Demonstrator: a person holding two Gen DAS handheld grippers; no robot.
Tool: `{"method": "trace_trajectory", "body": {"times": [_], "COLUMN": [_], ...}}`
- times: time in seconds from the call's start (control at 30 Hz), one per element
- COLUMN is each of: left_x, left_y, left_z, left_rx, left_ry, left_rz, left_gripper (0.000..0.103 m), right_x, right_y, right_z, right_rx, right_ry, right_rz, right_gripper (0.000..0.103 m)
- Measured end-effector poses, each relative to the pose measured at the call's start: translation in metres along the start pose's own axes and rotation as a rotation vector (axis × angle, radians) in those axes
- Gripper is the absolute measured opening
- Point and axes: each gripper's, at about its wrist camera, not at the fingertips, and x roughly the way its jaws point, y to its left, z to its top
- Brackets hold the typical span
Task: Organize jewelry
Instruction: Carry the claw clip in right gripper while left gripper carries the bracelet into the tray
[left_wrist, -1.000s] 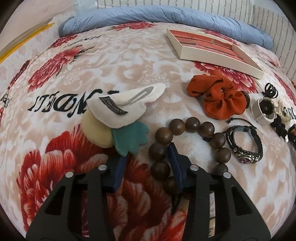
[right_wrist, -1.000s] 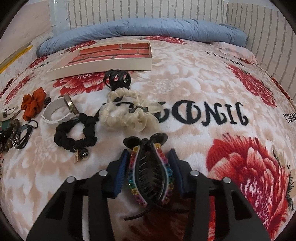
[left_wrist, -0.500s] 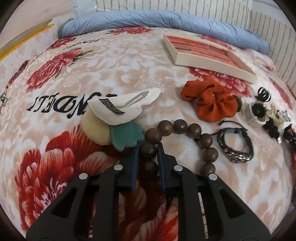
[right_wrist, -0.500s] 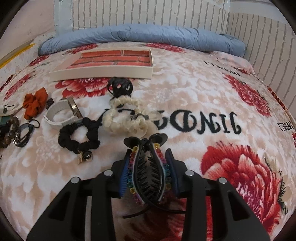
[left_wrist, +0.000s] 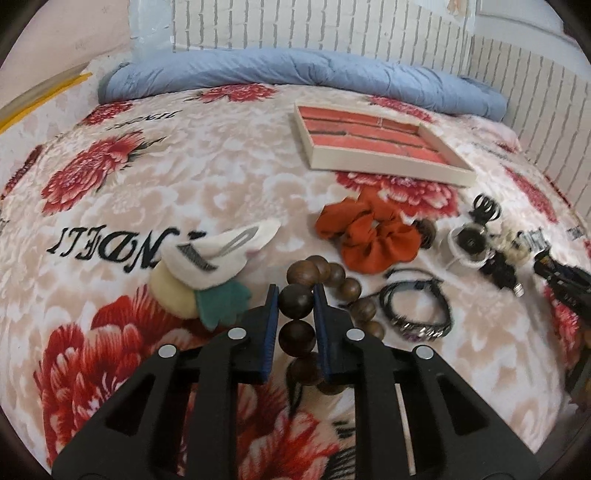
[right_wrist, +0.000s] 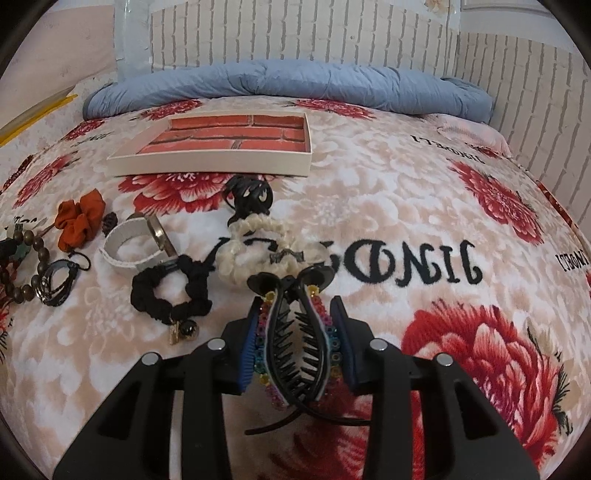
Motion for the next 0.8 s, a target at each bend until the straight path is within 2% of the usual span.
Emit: {"method": "trace_trajectory", "body": {"times": [0.33,0.57,0.8], "left_x": [-0.021,-0.019,-0.008], "left_y": [-0.019,-0.033,-0.048], "left_z": [0.032,0.062,0.115], "left_rx": [0.036,0.065,0.071], "left_ry": [-0.049,-0.071,-0.106], "left_rz": [-0.098,-0.091,-0.096], "left_gripper": [0.017,0.017,0.017], "right_x": [-0.004,0.000,0.018], "right_y": [-0.001,0.005,0.015], "right_z": [0.024,0.062,0.117], "right_rx": [0.004,-0.016,-0.023], "right_ry": [-0.037,-0.074,-0.097], "right_rz": [0.031,0.060,0.101], "right_gripper": [0.037,0.037,0.037]}}
